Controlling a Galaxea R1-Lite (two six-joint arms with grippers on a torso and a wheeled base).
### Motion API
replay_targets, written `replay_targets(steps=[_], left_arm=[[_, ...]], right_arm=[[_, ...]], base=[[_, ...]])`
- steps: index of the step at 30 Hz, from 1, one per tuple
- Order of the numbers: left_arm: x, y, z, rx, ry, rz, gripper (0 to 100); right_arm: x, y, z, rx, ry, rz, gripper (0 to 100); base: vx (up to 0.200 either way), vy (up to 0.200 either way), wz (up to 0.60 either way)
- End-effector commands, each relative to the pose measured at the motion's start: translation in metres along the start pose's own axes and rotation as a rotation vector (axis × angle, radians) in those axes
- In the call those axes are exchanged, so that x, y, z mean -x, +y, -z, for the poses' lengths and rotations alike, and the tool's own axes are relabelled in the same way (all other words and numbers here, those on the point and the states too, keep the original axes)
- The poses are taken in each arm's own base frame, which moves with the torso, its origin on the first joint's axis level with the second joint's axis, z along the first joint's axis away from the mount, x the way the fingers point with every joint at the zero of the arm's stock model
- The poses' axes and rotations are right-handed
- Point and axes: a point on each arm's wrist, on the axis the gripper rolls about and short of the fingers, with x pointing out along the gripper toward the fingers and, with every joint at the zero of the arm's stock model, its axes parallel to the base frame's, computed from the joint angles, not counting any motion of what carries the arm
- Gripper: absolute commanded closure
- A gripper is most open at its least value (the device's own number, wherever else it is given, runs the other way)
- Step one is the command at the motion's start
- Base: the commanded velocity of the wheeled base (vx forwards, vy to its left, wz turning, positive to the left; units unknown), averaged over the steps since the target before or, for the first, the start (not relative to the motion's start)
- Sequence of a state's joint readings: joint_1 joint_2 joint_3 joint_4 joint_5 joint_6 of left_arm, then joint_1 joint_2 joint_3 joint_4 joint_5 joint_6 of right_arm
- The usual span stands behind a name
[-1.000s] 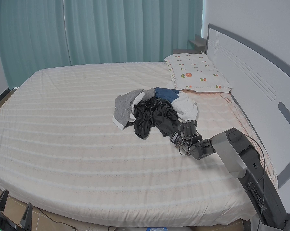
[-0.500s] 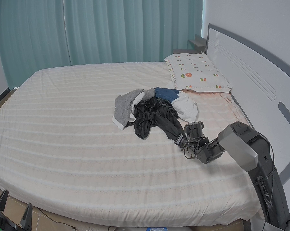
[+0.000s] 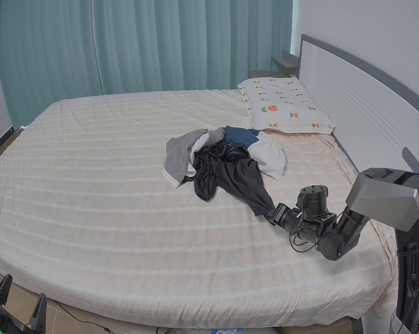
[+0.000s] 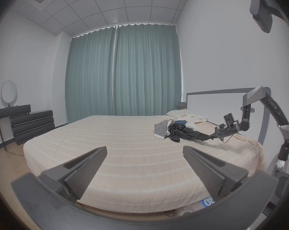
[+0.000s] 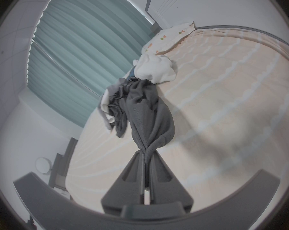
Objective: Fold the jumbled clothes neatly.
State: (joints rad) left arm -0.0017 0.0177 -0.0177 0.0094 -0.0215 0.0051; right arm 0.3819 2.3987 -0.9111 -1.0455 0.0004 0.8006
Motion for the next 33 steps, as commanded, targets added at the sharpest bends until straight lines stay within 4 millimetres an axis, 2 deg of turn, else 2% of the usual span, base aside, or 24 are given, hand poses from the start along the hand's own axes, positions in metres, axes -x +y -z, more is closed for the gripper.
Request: replay_targets(steps=[1, 8, 14, 27, 33], left_arm=[[-0.001, 0.000, 0.004, -0.002, 0.014, 0.000, 0], [-0.001, 0.000, 0.004, -0.002, 0.014, 0.005, 0], [-0.001, 0.000, 0.004, -0.036, 0.016, 0.009, 0], [-0.001, 0.000, 0.004, -0.045, 0.009, 0.008, 0], [-0.001, 0.000, 0.004, 0.011, 0.008, -0.008, 0]], right_arm=[[0.109, 0.026, -0.010, -0.040, -0.041, -0.232, 100], [0.139, 0.022, 0.001, -0.029, -0.042, -0.324, 100], [0.153, 0.031, -0.007, -0.027, -0.077, -0.368, 100], [0.175, 0.046, 0.000, -0.004, -0.063, -0.428, 100], [0.185, 0.049, 0.002, 0.001, -0.051, -0.452, 100]], base=[[0.000, 0.000, 0.00], [0.000, 0.000, 0.00], [0.000, 0.000, 0.00], [0.000, 0.000, 0.00], [0.000, 0.000, 0.00]])
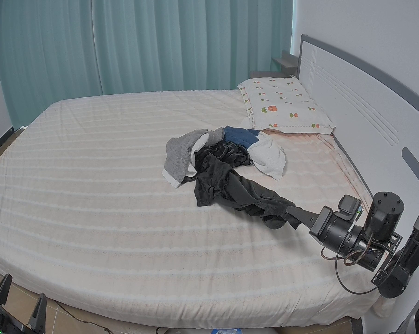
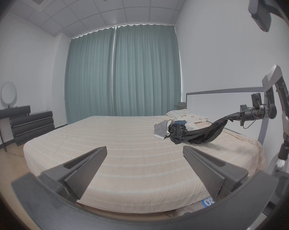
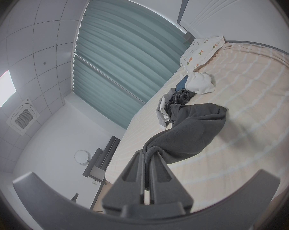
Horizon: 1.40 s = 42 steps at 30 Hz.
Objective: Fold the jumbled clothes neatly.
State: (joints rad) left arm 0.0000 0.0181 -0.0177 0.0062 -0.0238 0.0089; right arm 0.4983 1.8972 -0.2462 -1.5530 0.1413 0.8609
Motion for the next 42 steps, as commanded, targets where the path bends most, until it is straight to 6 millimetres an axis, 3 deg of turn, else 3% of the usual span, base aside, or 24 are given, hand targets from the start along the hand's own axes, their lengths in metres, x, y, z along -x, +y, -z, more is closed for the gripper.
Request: replay_targets(steps=[1, 3, 6, 7, 14, 15, 17, 21, 24, 25, 26, 29, 30, 35, 37, 42], left_arm=[[-0.001, 0.000, 0.004, 0.015, 0.010, -0.008, 0], [0.000, 0.000, -0.002, 0.017, -0.005, -0.007, 0], [0.002, 0.001, -0.084, 0.145, -0.127, 0.018, 0], [-0.008, 0.001, -0.088, 0.179, -0.058, 0.027, 0], [-0.064, -0.003, -0.063, 0.069, 0.360, 0.195, 0], [-0.064, -0.003, -0.063, 0.069, 0.360, 0.195, 0], [-0.090, -0.005, -0.064, 0.043, 0.451, 0.228, 0], [-0.128, -0.018, -0.069, -0.003, 0.447, 0.352, 0], [-0.165, -0.030, -0.059, 0.012, 0.509, 0.353, 0], [-0.165, -0.030, -0.059, 0.012, 0.509, 0.353, 0], [-0.188, -0.039, -0.050, 0.007, 0.543, 0.349, 0], [-0.221, -0.057, -0.036, 0.024, 0.557, 0.341, 0], [-0.223, -0.058, -0.036, 0.027, 0.553, 0.340, 0], [-0.260, -0.107, -0.022, 0.099, 0.575, 0.339, 0], [-0.267, -0.114, -0.019, 0.107, 0.577, 0.341, 0], [-0.293, -0.137, -0.011, 0.101, 0.578, 0.364, 0]], right_arm=[[0.006, 0.008, 0.000, 0.005, -0.003, -0.031, 100], [0.005, 0.009, 0.003, 0.004, 0.010, -0.036, 100], [0.005, 0.010, 0.005, 0.006, 0.019, -0.039, 100], [0.005, 0.010, 0.007, 0.005, 0.028, -0.041, 100], [0.007, 0.013, 0.014, 0.009, 0.050, -0.040, 100], [0.007, 0.013, 0.014, 0.009, 0.050, -0.040, 100], [0.011, 0.018, 0.010, 0.013, 0.035, -0.061, 100], [0.015, 0.022, 0.012, 0.021, 0.044, -0.075, 100], [0.016, 0.021, 0.014, 0.022, 0.050, -0.072, 100], [0.016, 0.021, 0.014, 0.022, 0.050, -0.072, 100], [0.016, 0.021, 0.014, 0.023, 0.051, -0.071, 100], [0.016, 0.021, 0.013, 0.026, 0.046, -0.071, 100], [0.016, 0.021, 0.013, 0.026, 0.046, -0.071, 100], [0.011, 0.022, 0.009, 0.037, 0.025, -0.078, 100], [0.007, 0.025, 0.007, 0.041, 0.014, -0.090, 100], [-0.021, 0.048, -0.012, 0.109, -0.001, -0.113, 100]], base=[[0.000, 0.000, 0.00], [0.000, 0.000, 0.00], [0.000, 0.000, 0.00], [0.000, 0.000, 0.00], [0.000, 0.000, 0.00], [0.000, 0.000, 0.00], [0.000, 0.000, 0.00], [0.000, 0.000, 0.00], [0.000, 0.000, 0.00], [0.000, 0.000, 0.00], [0.000, 0.000, 0.00], [0.000, 0.000, 0.00], [0.000, 0.000, 0.00], [0.000, 0.000, 0.00], [0.000, 0.000, 0.00], [0.000, 0.000, 0.00]])
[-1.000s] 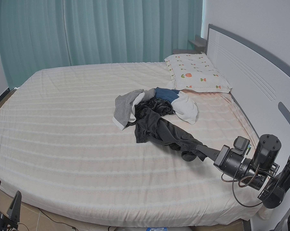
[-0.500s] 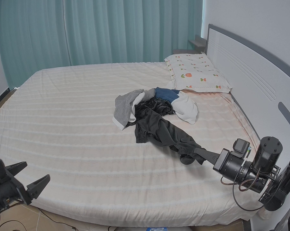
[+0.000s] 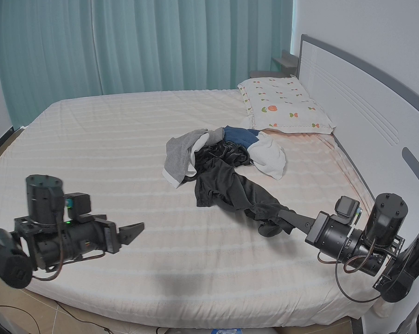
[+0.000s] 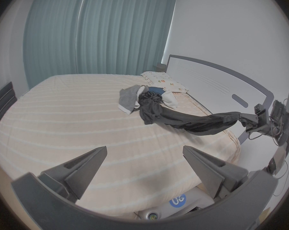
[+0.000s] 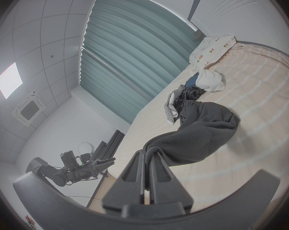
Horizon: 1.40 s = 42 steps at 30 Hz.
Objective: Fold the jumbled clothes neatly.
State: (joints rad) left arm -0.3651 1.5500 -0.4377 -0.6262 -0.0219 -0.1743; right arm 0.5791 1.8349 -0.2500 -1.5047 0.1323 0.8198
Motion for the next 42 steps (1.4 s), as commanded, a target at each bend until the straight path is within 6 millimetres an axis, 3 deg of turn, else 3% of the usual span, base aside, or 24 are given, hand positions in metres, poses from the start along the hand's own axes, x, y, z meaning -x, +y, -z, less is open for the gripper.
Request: replay_targets(steps=[1, 8, 17, 18, 24, 37, 42], left_arm=[[-0.089, -0.039, 0.012, -0.003, 0.087, 0.043, 0], [-0.118, -0.049, 0.027, 0.024, 0.055, 0.039, 0], [-0.152, -0.051, 0.029, 0.057, 0.037, 0.075, 0], [-0.152, -0.051, 0.029, 0.057, 0.037, 0.075, 0], [-0.197, -0.048, 0.027, 0.070, 0.000, 0.065, 0], [-0.262, -0.045, 0.023, 0.100, -0.076, 0.070, 0], [-0.285, -0.047, 0.030, 0.102, -0.058, 0.065, 0]], right_arm=[[-0.031, 0.032, -0.030, 0.063, -0.047, -0.057, 100], [-0.030, 0.082, -0.041, 0.072, 0.008, -0.106, 100], [-0.011, 0.110, -0.041, 0.100, 0.020, -0.198, 100], [-0.011, 0.110, -0.041, 0.100, 0.020, -0.198, 100], [-0.006, 0.112, -0.025, 0.108, 0.095, -0.195, 100], [-0.009, 0.111, -0.024, 0.108, 0.099, -0.189, 100], [-0.008, 0.112, -0.030, 0.107, 0.078, -0.192, 100]], base=[[0.000, 0.000, 0.00], [0.000, 0.000, 0.00], [0.000, 0.000, 0.00], [0.000, 0.000, 0.00], [0.000, 0.000, 0.00], [0.000, 0.000, 0.00], [0.000, 0.000, 0.00]])
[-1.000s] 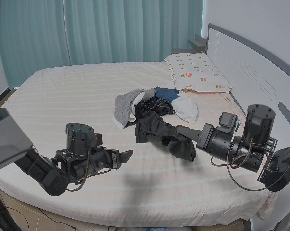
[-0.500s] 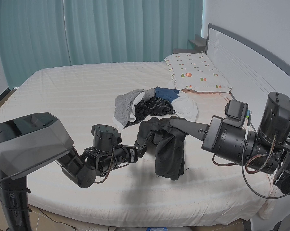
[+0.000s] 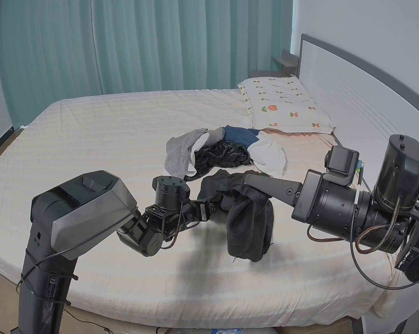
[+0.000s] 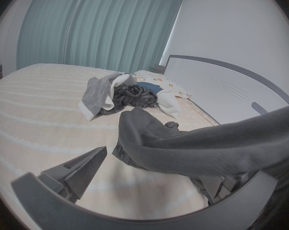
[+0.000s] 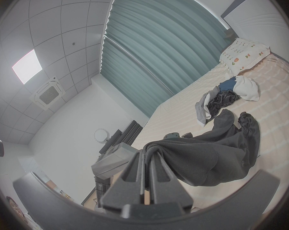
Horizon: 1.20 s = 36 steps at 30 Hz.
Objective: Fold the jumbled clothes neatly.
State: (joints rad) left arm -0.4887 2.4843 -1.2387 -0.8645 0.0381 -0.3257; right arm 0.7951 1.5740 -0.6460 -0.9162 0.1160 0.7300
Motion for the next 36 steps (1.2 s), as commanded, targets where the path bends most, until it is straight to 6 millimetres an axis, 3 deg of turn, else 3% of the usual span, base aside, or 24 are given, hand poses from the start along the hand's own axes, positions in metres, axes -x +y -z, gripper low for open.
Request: replay_targets(steps=[1, 6, 9, 10, 16, 21, 26, 32, 36], left_arm=[[-0.029, 0.006, 0.021, 0.003, 0.028, -0.016, 0], [-0.053, 0.004, 0.036, -0.002, -0.011, -0.073, 0], [-0.057, 0.002, 0.030, 0.022, -0.040, -0.073, 0], [-0.057, 0.002, 0.030, 0.027, -0.040, -0.073, 100], [-0.047, 0.009, 0.035, 0.079, 0.016, -0.105, 100], [-0.018, 0.005, 0.014, 0.124, 0.016, -0.103, 100], [0.041, -0.011, -0.031, 0.273, -0.007, -0.029, 100], [0.120, -0.020, -0.061, 0.287, -0.008, 0.070, 100], [0.161, -0.024, -0.079, 0.325, -0.065, 0.099, 100]], right_arm=[[-0.001, -0.001, -0.004, 0.001, -0.016, 0.004, 100], [-0.001, -0.005, -0.008, 0.001, -0.031, 0.015, 100], [0.000, -0.007, -0.008, 0.001, -0.033, 0.024, 100], [0.000, -0.008, -0.009, 0.001, -0.035, 0.024, 100], [0.001, -0.012, -0.010, 0.000, -0.040, 0.038, 100], [0.000, -0.019, -0.012, -0.003, -0.045, 0.064, 100], [-0.009, -0.037, -0.012, -0.010, -0.044, 0.121, 100], [-0.019, -0.052, -0.019, -0.010, -0.064, 0.165, 100], [-0.025, -0.058, -0.027, 0.006, -0.091, 0.183, 100]], base=[[0.000, 0.000, 0.00], [0.000, 0.000, 0.00], [0.000, 0.000, 0.00], [0.000, 0.000, 0.00], [0.000, 0.000, 0.00], [0.000, 0.000, 0.00], [0.000, 0.000, 0.00], [0.000, 0.000, 0.00], [0.000, 0.000, 0.00]])
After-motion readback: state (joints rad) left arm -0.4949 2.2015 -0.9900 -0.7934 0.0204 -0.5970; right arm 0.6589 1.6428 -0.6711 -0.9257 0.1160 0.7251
